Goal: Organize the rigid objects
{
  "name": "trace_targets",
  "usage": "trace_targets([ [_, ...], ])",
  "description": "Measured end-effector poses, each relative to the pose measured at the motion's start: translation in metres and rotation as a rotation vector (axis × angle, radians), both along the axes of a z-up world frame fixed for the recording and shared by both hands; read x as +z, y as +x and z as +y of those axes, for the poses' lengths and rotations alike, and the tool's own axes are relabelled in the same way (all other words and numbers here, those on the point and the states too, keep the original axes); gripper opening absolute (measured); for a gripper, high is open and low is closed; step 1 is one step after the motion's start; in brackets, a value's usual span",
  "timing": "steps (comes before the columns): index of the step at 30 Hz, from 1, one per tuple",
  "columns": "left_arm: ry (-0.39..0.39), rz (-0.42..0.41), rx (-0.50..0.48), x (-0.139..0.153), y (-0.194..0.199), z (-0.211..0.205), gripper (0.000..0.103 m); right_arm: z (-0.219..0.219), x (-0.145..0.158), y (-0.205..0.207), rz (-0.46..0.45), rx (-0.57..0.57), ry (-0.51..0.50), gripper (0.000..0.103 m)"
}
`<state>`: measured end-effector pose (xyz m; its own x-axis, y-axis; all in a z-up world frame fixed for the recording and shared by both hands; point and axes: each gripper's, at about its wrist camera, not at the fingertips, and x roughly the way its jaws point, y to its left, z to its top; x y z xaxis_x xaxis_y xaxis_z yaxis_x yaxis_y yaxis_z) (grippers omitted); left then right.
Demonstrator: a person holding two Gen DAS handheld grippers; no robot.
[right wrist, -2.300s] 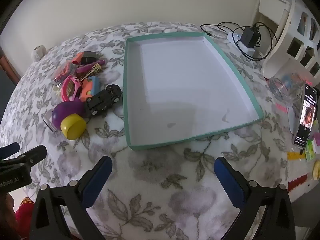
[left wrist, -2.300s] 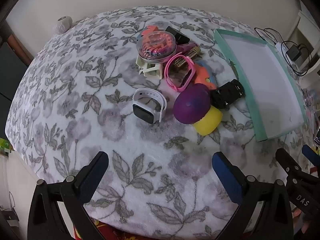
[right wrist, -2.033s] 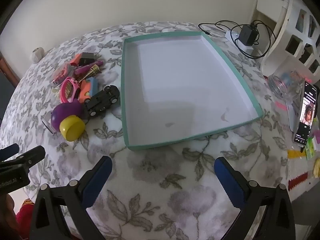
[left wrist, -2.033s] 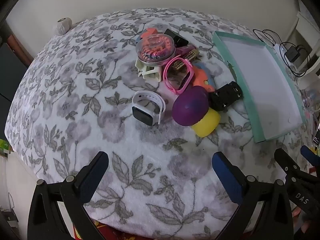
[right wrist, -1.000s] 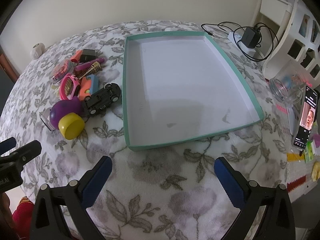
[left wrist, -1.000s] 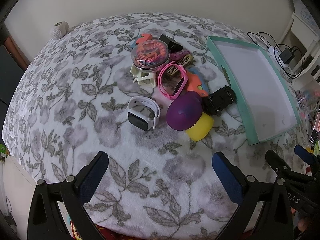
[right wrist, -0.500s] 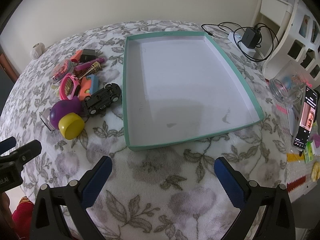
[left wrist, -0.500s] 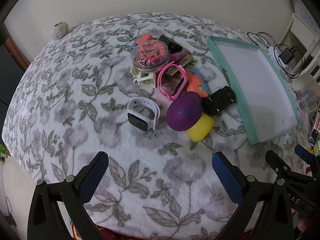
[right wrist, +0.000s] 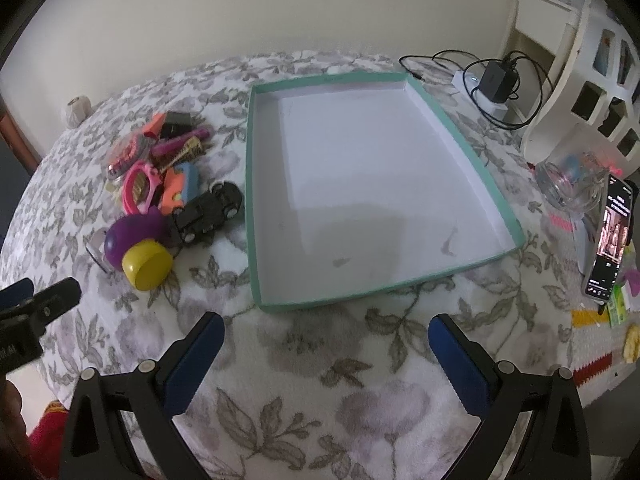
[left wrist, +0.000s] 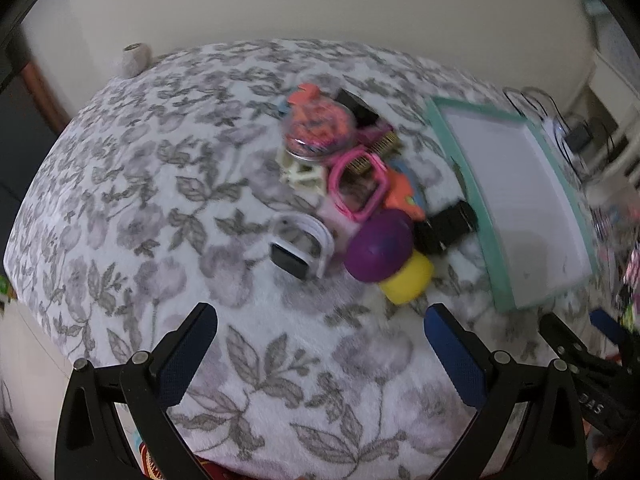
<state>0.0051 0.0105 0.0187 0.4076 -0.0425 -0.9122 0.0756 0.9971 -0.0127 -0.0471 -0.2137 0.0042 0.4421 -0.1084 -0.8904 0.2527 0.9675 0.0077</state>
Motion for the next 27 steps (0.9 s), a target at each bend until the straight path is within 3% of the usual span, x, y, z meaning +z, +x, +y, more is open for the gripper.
trace_targets([
  [4, -0.019, -0.015, 0.048, 0.014, 0.015, 0.01, 0.103, -0.005, 0.02, 0.008, -0.042, -0.024, 0.004, 0.103],
  [10, -0.136, -0.1, 0.09, 0.049, 0.038, 0.02, 0.103, 0.004, 0.057, 0.033, -0.137, -0.017, 0.052, 0.103],
  [14, -0.172, -0.1, 0.129, 0.049, 0.059, 0.029, 0.103, 0.021, 0.064, 0.058, -0.148, -0.002, 0.071, 0.103],
  [22, -0.145, 0.062, 0.296, 0.011, 0.091, 0.067, 0.103, 0.069, 0.037, 0.094, -0.077, 0.125, 0.056, 0.103],
  [27, -0.09, 0.088, 0.341, -0.007, 0.099, 0.07, 0.103, 0.089, 0.009, 0.109, -0.012, 0.202, 0.11, 0.102],
])
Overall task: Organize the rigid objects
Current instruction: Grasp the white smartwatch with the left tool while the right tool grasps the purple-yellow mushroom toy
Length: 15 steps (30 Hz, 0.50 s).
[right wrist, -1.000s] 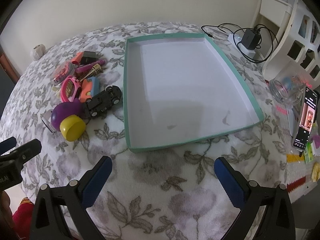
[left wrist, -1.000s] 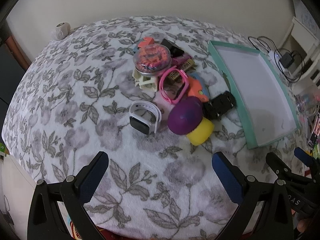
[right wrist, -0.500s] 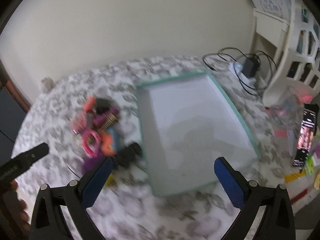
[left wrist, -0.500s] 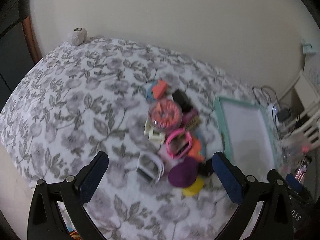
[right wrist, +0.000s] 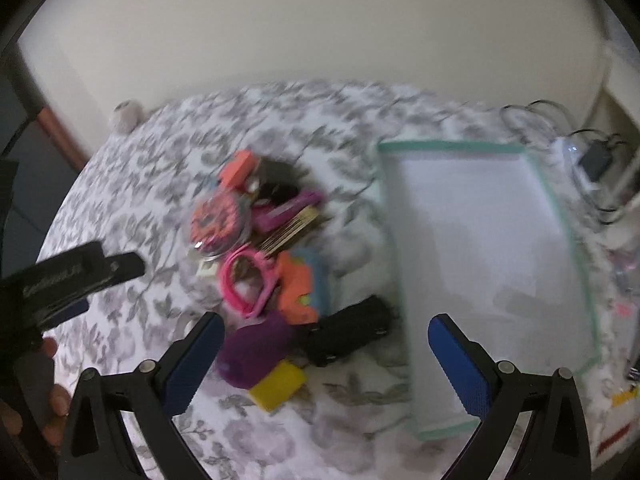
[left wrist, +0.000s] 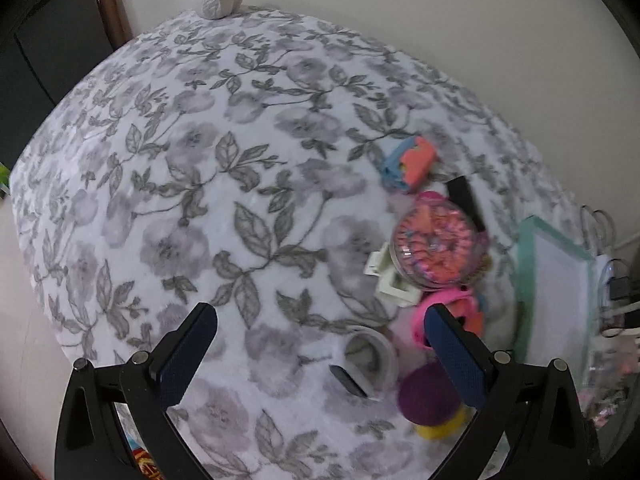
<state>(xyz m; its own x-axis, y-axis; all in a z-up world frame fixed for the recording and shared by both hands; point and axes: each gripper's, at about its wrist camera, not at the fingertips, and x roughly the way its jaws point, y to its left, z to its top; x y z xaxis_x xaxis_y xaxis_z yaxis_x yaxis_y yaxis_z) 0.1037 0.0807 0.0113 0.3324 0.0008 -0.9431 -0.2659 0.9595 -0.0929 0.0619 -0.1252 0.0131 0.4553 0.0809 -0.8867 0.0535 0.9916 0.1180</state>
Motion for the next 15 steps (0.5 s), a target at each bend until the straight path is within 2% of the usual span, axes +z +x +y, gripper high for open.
trace_targets([
  [3, 0.023, 0.03, -0.001, -0.014, 0.002, 0.001, 0.103, 0.009, -0.019, 0.003, 0.036, 0.032, -0.001, 0.102],
  [9, -0.057, 0.1, -0.01, -0.039, -0.002, 0.003, 0.103, 0.022, -0.038, 0.003, 0.09, 0.081, 0.022, 0.1],
  [11, -0.052, 0.131, -0.018, -0.049, -0.004, 0.001, 0.1, 0.026, -0.041, 0.003, 0.098, 0.101, 0.025, 0.096],
  [13, -0.063, 0.153, -0.023, -0.057, -0.006, 0.001, 0.091, 0.031, -0.044, 0.002, 0.107, 0.117, 0.019, 0.093],
  [15, -0.08, 0.17, -0.017, -0.062, -0.008, 0.002, 0.09, 0.035, -0.047, 0.001, 0.119, 0.132, 0.018, 0.089],
])
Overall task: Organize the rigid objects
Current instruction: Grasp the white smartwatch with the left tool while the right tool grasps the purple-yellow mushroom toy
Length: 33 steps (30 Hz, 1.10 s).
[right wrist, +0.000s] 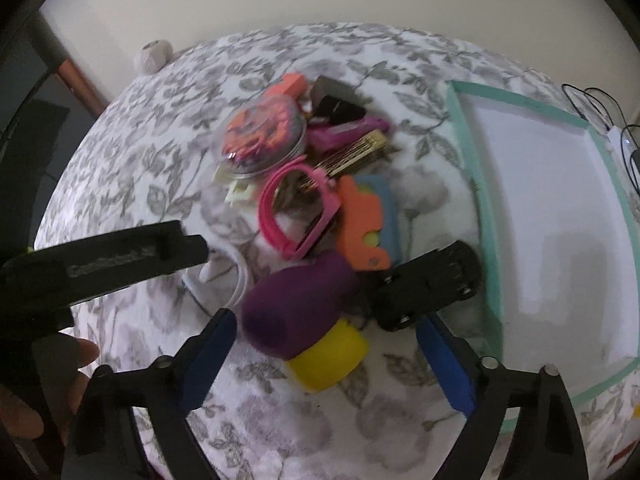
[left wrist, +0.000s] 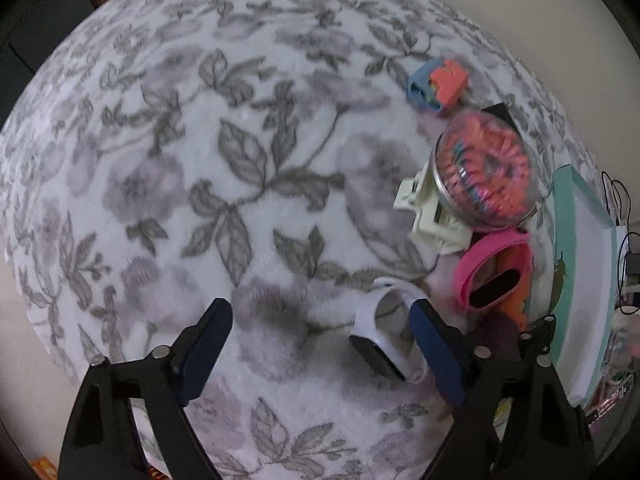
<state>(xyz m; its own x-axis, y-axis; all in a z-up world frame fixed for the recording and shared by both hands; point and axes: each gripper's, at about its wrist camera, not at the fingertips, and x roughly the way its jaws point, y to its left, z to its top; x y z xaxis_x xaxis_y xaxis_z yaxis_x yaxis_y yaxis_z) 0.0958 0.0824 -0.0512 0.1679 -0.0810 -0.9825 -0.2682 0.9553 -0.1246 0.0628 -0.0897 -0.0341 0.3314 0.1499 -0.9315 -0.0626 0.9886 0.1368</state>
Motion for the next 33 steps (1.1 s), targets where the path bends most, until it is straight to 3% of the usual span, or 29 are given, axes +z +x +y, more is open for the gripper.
trace_targets([
  [7, -0.006, 0.033, -0.05, -0.011, -0.007, -0.013, 0.088, 0.004, -0.003, -0.001, 0.018, 0.025, -0.011, 0.084],
  [10, 0.038, 0.049, -0.081, -0.017, -0.01, -0.022, 0.083, 0.002, -0.005, -0.001, 0.025, 0.027, -0.01, 0.084],
  [15, 0.193, 0.038, -0.115, -0.014, -0.012, -0.028, 0.082, -0.001, -0.005, -0.002, 0.032, 0.016, 0.014, 0.084],
  [17, 0.221, 0.035, -0.112, -0.011, -0.012, -0.025, 0.082, -0.001, -0.005, -0.002, 0.032, 0.011, 0.022, 0.084],
  [20, 0.217, 0.039, -0.09, -0.009, -0.016, -0.017, 0.082, 0.003, -0.005, -0.001, 0.034, 0.013, 0.034, 0.079],
  [23, 0.21, 0.04, -0.082, -0.008, -0.019, -0.012, 0.075, 0.009, -0.006, -0.001, 0.039, 0.027, 0.039, 0.072],
  [28, 0.171, 0.039, -0.072, -0.002, -0.032, 0.002, 0.061, 0.014, -0.007, -0.001, 0.028, 0.047, 0.019, 0.072],
  [33, 0.188, 0.027, -0.096, -0.015, -0.02, -0.002, 0.056, 0.017, -0.016, 0.001, 0.038, 0.049, 0.029, 0.072],
])
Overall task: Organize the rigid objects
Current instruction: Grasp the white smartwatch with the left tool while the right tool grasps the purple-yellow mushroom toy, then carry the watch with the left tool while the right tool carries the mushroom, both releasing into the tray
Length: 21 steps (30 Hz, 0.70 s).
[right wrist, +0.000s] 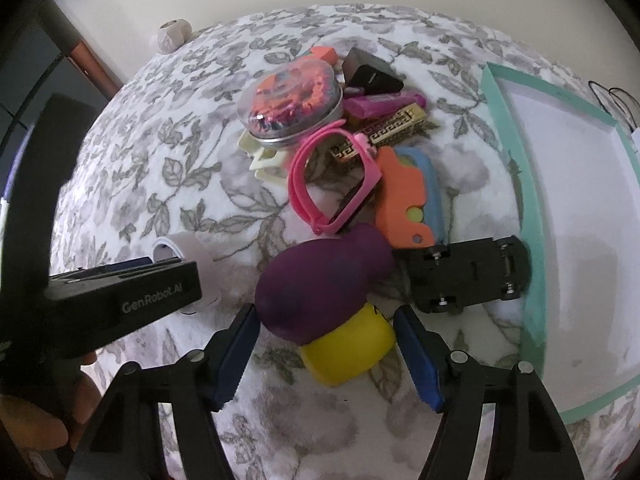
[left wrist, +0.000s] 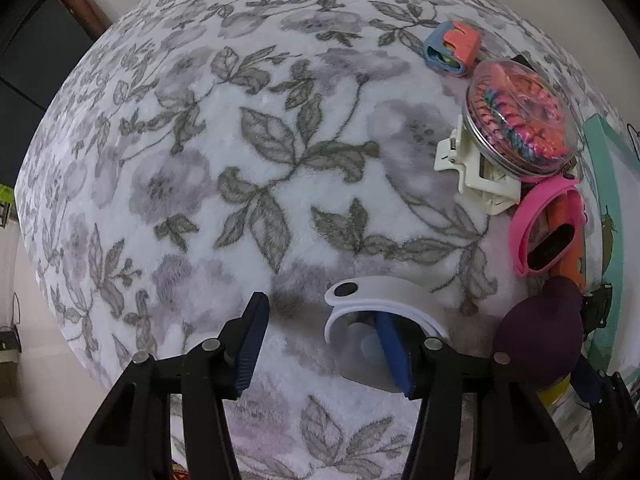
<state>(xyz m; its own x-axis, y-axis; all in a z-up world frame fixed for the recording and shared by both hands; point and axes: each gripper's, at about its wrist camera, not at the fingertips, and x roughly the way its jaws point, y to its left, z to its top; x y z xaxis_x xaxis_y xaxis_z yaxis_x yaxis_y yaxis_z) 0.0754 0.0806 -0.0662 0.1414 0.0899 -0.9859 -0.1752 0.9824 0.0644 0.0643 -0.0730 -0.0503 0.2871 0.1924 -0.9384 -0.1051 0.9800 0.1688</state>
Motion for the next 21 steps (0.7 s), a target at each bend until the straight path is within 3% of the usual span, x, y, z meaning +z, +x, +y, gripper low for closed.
trace_targets([
  [5, 0.009, -0.008, -0.013, 0.0, 0.001, -0.011, 0.052, 0.006, -0.01, 0.002, 0.004, 0.012, -0.032, 0.069],
  [10, -0.012, -0.017, -0.053, 0.002, 0.01, -0.027, 0.027, 0.01, -0.007, 0.001, -0.005, 0.023, -0.027, 0.067],
  [15, -0.028, -0.025, -0.039, 0.005, 0.013, -0.033, 0.009, 0.006, -0.004, 0.0, 0.003, 0.009, 0.006, 0.067],
  [21, -0.076, -0.035, -0.008, 0.01, 0.014, -0.029, 0.004, 0.001, 0.003, -0.002, -0.007, 0.006, 0.031, 0.066],
])
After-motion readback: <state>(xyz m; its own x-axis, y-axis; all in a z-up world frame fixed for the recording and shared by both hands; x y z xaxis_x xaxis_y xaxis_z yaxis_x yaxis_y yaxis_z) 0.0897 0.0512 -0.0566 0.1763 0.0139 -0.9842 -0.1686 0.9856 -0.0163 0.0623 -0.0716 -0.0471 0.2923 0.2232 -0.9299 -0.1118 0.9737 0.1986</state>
